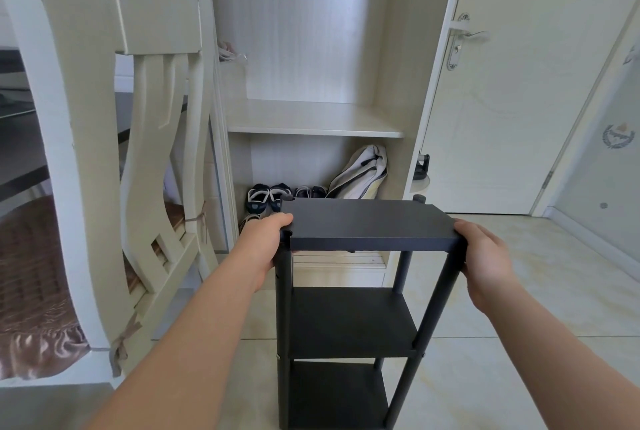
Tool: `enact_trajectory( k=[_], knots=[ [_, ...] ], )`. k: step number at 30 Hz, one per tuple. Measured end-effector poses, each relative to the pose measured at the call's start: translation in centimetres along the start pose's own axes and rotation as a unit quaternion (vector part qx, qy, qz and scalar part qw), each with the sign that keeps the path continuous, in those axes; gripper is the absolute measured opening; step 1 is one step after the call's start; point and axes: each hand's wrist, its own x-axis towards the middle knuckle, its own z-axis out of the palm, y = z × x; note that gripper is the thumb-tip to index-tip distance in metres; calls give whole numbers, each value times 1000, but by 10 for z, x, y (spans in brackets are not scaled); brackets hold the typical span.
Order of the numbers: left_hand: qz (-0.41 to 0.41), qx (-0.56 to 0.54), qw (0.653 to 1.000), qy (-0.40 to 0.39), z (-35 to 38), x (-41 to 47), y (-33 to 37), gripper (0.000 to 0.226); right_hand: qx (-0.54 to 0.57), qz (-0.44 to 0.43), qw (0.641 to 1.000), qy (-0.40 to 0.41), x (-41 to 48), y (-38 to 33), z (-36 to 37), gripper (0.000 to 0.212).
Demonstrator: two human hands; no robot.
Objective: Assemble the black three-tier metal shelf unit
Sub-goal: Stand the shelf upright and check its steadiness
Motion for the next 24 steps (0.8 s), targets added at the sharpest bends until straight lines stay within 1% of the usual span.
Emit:
enact_trajectory(
  k=[10, 15, 20, 24],
  knots=[
    [3, -7, 1000, 4, 1, 0, -1, 15, 33, 10, 999, -5, -6, -8, 2, 19],
    [6, -17, 1000, 5, 2, -2, -1, 8, 38, 11, 999, -16, -5, -8, 1, 21],
    [7, -30, 999, 9, 3, -5, -1, 9, 31, 14, 999, -25, -4, -7, -1, 20],
    [5, -33, 999, 5, 3, -6, -2, 18, 22, 12, 999, -28, -1, -5, -3, 23]
  ],
)
